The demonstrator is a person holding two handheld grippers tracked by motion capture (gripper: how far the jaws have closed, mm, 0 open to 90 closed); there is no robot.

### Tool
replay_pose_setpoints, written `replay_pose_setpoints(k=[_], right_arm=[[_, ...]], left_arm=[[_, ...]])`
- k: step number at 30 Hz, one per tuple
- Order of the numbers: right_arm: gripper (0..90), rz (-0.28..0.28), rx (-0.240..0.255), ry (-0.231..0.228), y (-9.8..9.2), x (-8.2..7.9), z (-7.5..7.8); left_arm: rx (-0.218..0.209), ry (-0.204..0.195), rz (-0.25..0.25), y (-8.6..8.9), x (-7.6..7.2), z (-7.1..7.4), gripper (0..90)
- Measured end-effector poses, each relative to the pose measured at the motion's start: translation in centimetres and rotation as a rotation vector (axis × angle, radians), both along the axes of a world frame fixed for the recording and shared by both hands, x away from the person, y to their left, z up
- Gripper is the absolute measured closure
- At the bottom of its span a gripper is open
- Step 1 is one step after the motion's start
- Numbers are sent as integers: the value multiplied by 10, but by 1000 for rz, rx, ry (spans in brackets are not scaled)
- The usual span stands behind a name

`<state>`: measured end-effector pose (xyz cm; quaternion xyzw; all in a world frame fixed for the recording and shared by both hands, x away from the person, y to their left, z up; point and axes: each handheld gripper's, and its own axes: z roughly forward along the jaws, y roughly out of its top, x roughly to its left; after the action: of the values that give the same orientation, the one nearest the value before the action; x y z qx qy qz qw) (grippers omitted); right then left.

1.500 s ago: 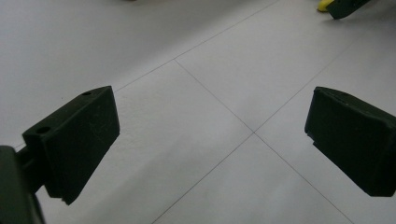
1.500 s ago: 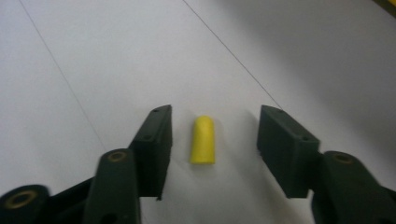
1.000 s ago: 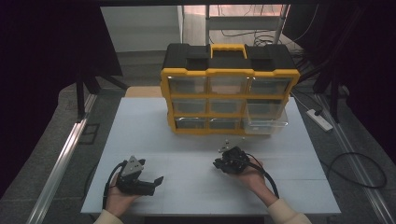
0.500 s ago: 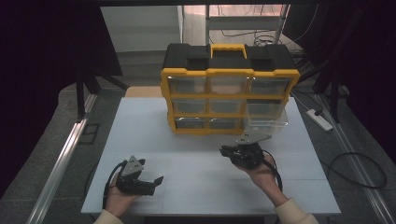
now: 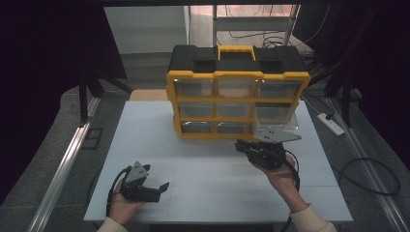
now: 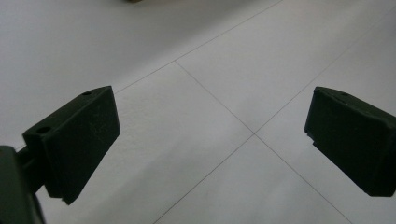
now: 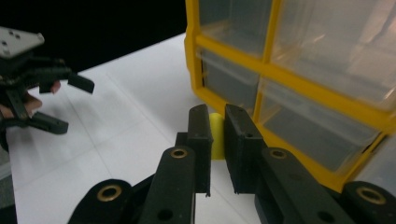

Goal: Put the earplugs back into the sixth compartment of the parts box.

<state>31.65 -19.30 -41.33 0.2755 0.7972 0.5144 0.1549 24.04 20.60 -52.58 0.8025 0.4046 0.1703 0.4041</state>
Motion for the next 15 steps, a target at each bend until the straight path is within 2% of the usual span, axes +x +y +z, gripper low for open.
replay_pose_setpoints(k=[15], right_arm=[[807,-43,94,-81,-18,2,42]], left_arm=[[-5,1,2,1,0,0,29]])
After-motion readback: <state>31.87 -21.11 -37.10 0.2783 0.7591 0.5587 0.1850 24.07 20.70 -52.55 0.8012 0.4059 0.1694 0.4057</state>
